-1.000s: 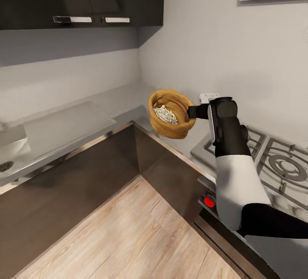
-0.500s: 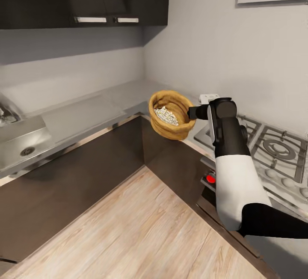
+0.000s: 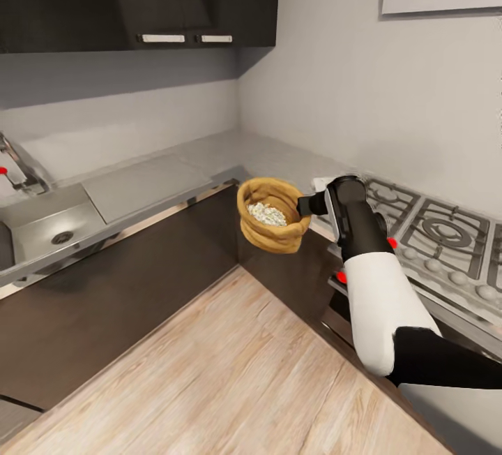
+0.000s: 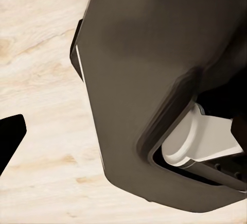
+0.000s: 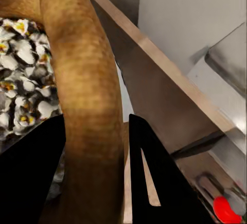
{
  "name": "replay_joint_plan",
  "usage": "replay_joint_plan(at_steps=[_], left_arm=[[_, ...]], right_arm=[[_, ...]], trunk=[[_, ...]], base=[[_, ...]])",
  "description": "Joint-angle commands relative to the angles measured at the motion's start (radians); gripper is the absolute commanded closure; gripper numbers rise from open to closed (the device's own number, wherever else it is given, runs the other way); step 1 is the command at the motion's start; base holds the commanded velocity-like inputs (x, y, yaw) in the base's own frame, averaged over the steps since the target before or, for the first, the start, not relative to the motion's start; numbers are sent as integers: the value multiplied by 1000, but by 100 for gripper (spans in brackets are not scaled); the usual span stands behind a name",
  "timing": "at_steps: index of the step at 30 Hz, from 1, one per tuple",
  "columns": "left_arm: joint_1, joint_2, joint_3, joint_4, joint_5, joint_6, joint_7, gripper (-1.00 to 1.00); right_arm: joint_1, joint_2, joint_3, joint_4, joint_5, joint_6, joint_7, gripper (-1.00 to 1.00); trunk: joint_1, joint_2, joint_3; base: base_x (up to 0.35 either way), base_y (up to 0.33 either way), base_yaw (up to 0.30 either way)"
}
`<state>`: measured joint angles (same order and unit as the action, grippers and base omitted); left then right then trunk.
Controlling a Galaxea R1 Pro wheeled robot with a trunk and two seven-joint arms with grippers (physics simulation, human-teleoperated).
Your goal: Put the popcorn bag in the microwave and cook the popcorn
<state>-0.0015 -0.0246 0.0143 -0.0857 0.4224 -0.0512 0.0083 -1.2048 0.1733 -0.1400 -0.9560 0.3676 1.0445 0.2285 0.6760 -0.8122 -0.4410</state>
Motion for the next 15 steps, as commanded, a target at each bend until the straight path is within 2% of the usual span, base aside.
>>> replay_joint_plan(at_steps=[1, 4, 10, 15], left_arm=[[0, 0, 1, 0, 3, -2, 1, -100], [0, 0, 1, 0, 3, -2, 1, -100], [0, 0, 1, -1, 3, -3, 1, -100], [-1, 0, 1, -2, 3, -4, 1, -100]], right_arm=[[-1, 1, -4, 15, 10, 3, 10, 100], [-1, 1, -9, 95, 10, 3, 12, 100], [1, 1, -10, 172, 9, 3, 16, 100], [41, 1, -11, 194, 9, 3, 18, 100]], trunk=[[0, -1, 1], [0, -1, 6], [0, -1, 15], [0, -1, 24]], base=[[-1, 0, 0], [0, 0, 0], [0, 0, 0], [0, 0, 0]])
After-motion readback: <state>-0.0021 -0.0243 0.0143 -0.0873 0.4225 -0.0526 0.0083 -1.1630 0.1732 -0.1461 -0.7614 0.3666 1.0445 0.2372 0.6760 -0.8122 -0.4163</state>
